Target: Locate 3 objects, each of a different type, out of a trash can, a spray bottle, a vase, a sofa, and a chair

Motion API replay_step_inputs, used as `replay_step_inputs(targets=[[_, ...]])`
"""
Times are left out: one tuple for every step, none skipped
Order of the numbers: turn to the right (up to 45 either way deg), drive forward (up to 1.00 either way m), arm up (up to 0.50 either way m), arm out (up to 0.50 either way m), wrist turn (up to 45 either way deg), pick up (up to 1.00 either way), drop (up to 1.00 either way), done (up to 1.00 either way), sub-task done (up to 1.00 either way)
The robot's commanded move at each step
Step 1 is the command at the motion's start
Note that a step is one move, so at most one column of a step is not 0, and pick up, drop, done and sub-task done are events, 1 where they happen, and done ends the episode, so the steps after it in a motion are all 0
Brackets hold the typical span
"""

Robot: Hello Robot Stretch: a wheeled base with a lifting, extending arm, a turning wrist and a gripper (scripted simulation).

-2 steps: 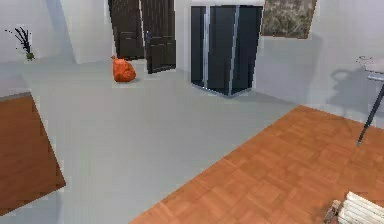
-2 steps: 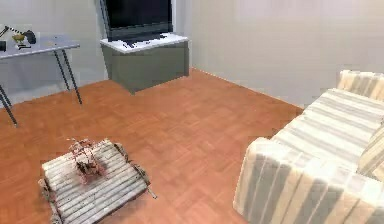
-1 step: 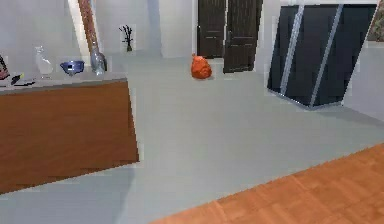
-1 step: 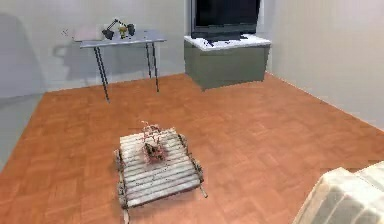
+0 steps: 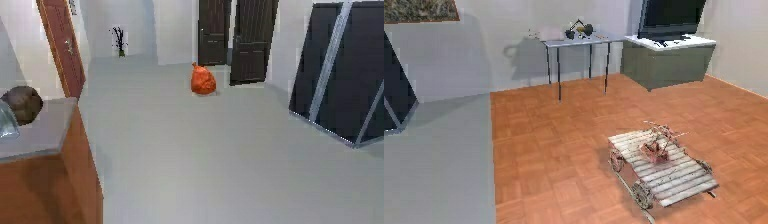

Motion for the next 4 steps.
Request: replay_step_inputs(targets=[[0.0,0.75,0.00,0.00,0.0,0.00,0.00,0.00,0.00],[-9.0,0.00,0.00,0.00,0.0,0.00,0.00,0.00,0.00],[0.0,1.00,0.00,0.00,0.0,0.00,0.00,0.00,0.00],[0.0,1.00,0.00,0.00,0.0,0.00,0.00,0.00,0.00]])
